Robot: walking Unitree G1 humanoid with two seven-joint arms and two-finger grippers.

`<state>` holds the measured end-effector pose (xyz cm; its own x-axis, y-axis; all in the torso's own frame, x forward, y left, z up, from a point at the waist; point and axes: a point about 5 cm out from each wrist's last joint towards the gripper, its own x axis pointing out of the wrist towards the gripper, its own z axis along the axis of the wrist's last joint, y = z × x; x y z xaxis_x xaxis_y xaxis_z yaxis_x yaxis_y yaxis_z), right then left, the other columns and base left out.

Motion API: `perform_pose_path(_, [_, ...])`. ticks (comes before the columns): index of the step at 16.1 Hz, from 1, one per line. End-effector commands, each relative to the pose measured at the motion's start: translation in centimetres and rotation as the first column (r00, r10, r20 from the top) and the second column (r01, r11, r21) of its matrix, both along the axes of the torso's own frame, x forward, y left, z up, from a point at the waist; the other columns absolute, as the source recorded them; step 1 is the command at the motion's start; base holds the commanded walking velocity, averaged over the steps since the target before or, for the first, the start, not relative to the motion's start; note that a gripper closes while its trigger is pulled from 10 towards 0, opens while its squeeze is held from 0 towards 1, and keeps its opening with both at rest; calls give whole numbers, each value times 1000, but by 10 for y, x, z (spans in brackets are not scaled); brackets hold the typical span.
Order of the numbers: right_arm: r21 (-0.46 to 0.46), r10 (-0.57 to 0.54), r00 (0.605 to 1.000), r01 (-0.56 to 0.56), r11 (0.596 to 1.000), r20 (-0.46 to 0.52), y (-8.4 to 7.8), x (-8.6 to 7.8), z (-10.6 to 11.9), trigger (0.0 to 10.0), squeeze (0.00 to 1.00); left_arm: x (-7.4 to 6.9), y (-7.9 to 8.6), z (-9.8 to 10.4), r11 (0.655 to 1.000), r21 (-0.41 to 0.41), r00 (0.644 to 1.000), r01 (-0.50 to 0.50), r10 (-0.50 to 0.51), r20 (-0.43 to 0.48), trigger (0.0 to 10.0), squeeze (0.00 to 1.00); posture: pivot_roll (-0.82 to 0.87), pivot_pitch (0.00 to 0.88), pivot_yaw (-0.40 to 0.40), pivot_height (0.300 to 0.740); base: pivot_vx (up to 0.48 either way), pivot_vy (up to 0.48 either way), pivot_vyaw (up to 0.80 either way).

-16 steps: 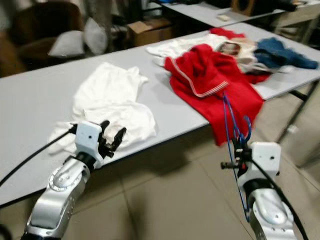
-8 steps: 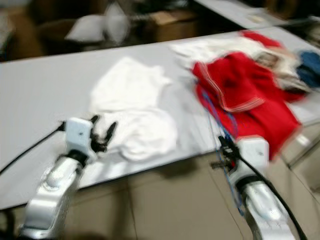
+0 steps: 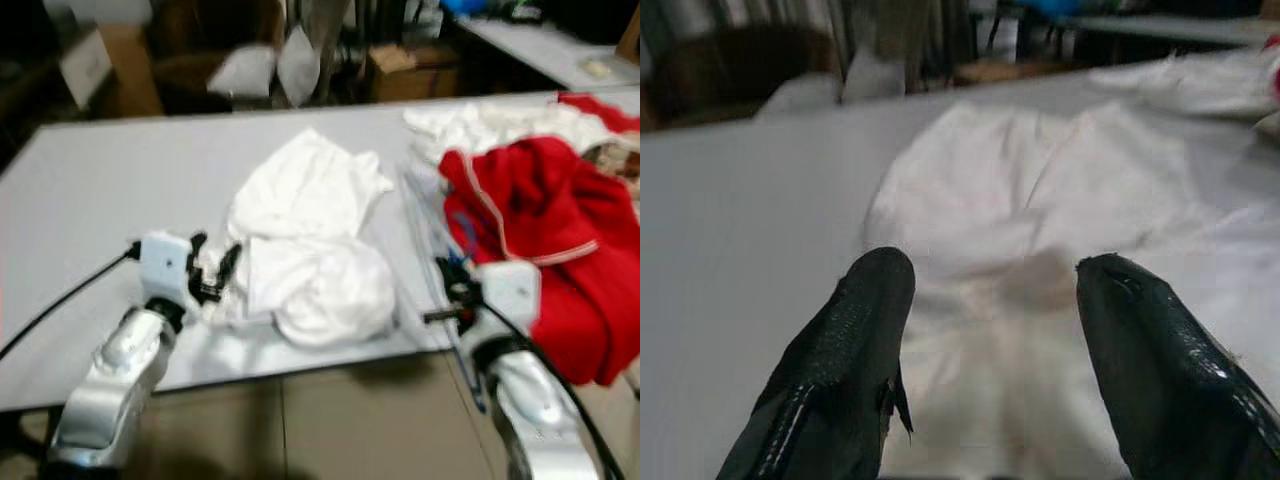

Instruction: Hang hanger

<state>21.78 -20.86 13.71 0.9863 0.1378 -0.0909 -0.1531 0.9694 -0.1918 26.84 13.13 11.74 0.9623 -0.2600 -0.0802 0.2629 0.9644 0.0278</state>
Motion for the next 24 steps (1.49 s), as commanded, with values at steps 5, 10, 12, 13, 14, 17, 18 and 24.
perform_pose_path(5, [-35, -4, 1000, 4, 999, -6, -5, 6, -1, 10000, 0, 7, -7, 6, 999, 51, 1000, 7, -8, 25, 10000, 0, 5, 0, 25, 740, 0, -384, 800])
perform_pose_path(10, [-17, -72, 997, 72, 997, -12, -18, 4, -4, 10000, 0, 8, -10, 1, 1000, 15, 1000, 27, -27, -13, 10000, 0, -13, 0, 31, 740, 0, 384, 320])
perform_pose_path(12, [1, -79, 997, 79, 997, -6, -15, -1, -4, 10000, 0, 6, -11, -1, 998, 0, 998, 55, -55, -15, 10000, 0, -22, 0, 30, 740, 0, 240, 0])
perform_pose_path(13, [57, -119, 993, 120, 991, -13, -14, -7, -6, 10000, 0, 2, -13, -3, 996, -13, 996, 84, -85, -18, 10000, 0, -26, 0, 26, 740, 0, 0, 0])
perform_pose_path(14, [63, -125, 992, 126, 990, -15, -15, -8, -6, 10000, 0, 2, -13, -3, 996, -15, 996, 88, -89, -15, 10000, 0, -26, 0, 26, 740, 0, 0, -775])
perform_pose_path(17, [71, -159, 987, 160, 985, -11, -21, -20, -5, 10000, 0, -5, -14, -10, 993, -10, 993, 116, -117, -18, 10000, 0, -43, 0, 16, 740, 0, 0, -788])
perform_pose_path(18, [67, -162, 987, 163, 984, -11, -21, -20, -5, 10000, 0, -5, -14, -10, 993, -6, 993, 119, -119, -18, 10000, 0, -43, 0, 16, 740, 0, 0, -788])
perform_pose_path(24, [15, -29, 1000, 29, 999, -8, -18, -15, 5, 10000, 0, -4, -15, -13, 999, -14, 999, 35, -35, -22, 10000, 0, -61, 0, 9, 740, 0, -312, -263])
